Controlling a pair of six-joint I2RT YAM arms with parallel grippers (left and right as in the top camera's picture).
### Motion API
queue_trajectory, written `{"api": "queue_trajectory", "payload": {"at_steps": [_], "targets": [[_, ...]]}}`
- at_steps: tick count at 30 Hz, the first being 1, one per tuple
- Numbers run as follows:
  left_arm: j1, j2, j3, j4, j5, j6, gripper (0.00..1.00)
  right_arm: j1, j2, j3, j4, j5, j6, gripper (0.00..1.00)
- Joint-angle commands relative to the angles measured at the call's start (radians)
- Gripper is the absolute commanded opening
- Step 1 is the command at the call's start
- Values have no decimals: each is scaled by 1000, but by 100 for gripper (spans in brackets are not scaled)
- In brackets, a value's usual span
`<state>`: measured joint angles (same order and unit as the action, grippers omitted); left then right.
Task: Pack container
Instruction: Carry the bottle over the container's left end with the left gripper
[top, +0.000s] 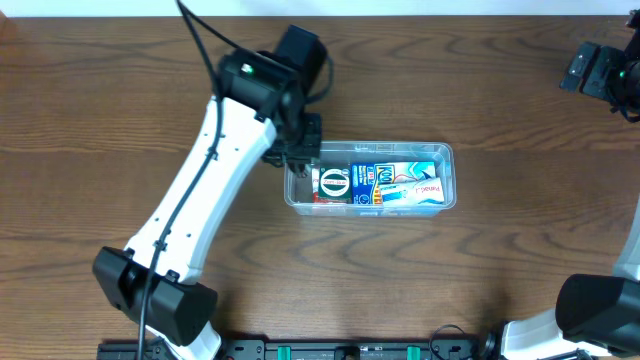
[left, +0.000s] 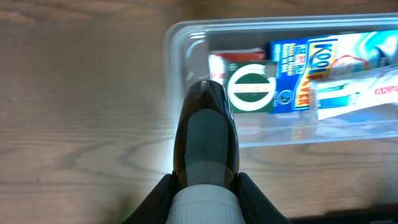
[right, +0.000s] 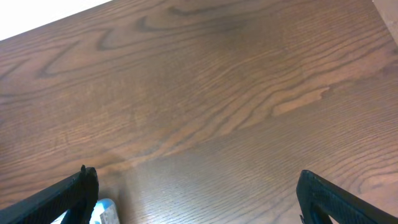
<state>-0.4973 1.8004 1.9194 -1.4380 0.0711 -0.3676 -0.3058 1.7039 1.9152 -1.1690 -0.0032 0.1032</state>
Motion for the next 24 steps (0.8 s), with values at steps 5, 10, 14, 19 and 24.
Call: {"api": "queue_trajectory", "payload": {"at_steps": [5, 10, 14, 19, 24], "targets": [[-57, -6, -7, 11, -82, -130, 27, -1, -9, 9, -1, 6, 12, 99], [-65, -5, -82, 60, -96, -167, 27, -1, -9, 9, -1, 6, 12, 99], [-65, -5, -156, 106, -98, -169, 27, -1, -9, 9, -1, 6, 12, 99], [-65, -5, -232, 160, -103, -169, 27, -1, -9, 9, -1, 6, 13, 99], [-65, -5, -296, 219, -107, -168, 27, -1, -9, 9, -1, 6, 12, 99]]}}
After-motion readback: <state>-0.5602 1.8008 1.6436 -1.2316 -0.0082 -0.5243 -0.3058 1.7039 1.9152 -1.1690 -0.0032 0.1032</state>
